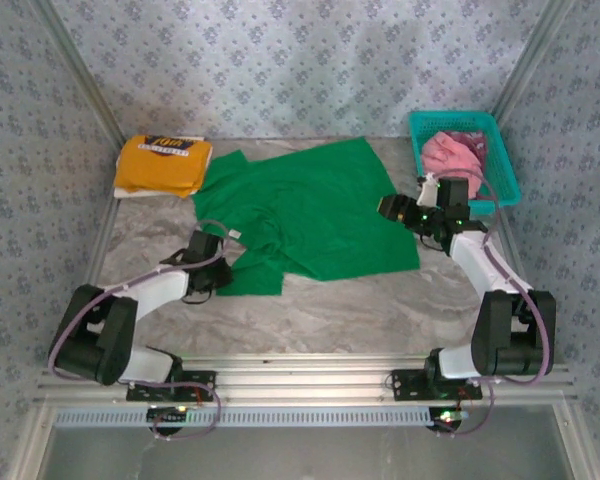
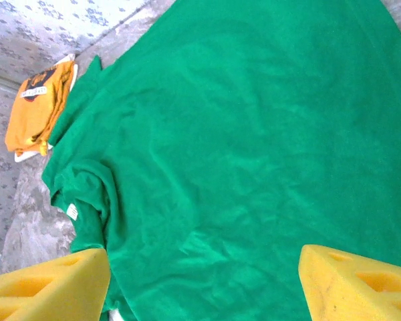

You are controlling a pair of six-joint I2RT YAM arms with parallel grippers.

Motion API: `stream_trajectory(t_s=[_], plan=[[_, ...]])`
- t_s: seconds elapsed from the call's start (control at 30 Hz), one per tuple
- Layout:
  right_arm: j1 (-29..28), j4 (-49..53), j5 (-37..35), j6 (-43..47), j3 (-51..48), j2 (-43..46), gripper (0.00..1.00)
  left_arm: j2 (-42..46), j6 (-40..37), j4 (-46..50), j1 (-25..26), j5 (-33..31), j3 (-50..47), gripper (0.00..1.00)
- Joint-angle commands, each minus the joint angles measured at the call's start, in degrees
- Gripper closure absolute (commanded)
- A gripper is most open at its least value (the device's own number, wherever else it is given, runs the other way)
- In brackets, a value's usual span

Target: Fold and stack the t-shirts

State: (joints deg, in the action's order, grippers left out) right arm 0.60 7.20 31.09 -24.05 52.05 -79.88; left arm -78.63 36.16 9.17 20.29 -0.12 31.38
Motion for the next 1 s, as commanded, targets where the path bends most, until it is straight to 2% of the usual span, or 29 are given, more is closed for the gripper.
stream_trajectory(t_s=[0.0, 0.2, 0.3, 0.43, 0.53, 0.6, 0.63, 0.7, 0.77, 0.83, 0.87, 0.97], plan=[[0.96, -2.24, 3.05, -1.21, 2.85, -1.79, 0.23, 1.47, 3.12, 0.86, 1.09, 1.94, -3.64, 1.0], [1.32, -3.38, 3.89, -1.68, 4.54, -4.0, 0.23, 12.21, 13.46, 11.55, 3.42, 0.36, -5.49, 1.0], [1.25, -4.1, 4.06, -2.43, 4.35, -4.74, 0.23, 23.21, 26.53, 18.67, 8.63, -0.29, -9.17, 1.0], [1.24, -6.05, 3.82, -3.5, 3.34, -5.44, 0.23, 44.01, 44.73, 35.38, 15.35, -1.11, -15.33, 1.0], [1.19, -6.25, 3.63, -3.63, 3.3, -6.66, 0.23, 59.67, 51.16, 53.19, 19.52, -6.14, -12.25, 1.0], [1.21, -6.54, 3.54, -3.57, 3.17, -7.25, 0.23, 63.98, 49.96, 59.68, 20.7, -11.28, -7.82, 1.0], [1.16, -6.83, 3.45, -3.6, 3.01, -7.48, 0.23, 63.77, 47.88, 59.65, 20.7, -13.39, -6.18, 0.87], [1.08, -7.28, 3.13, -3.65, 2.81, -7.96, 0.23, 58.53, 42.3, 53.57, 20.54, -15.75, -4.2, 0.59], [0.98, -7.21, 3.01, -3.64, 3.06, -8.18, 0.23, 47.18, 34.63, 45.2, 20.42, -16.59, 0.1, 0.45], [0.9, -6.22, 2.83, -3.37, 3.55, -8.05, 0.23, 35.21, 30.07, 43.08, 20.45, -18.34, 8.1, 0.23], [0.76, -5.71, 2.75, -3.02, 3.79, -7.85, 0.23, 30.36, 28.2, 43.53, 20.4, -19.53, 12.69, 0.18], [0.28, -2.79, 0.86, -1.28, 5.24, -7.29, 0.22, 24.77, 22.71, 42.2, 20.0, -21.83, 20.59, 0.19]])
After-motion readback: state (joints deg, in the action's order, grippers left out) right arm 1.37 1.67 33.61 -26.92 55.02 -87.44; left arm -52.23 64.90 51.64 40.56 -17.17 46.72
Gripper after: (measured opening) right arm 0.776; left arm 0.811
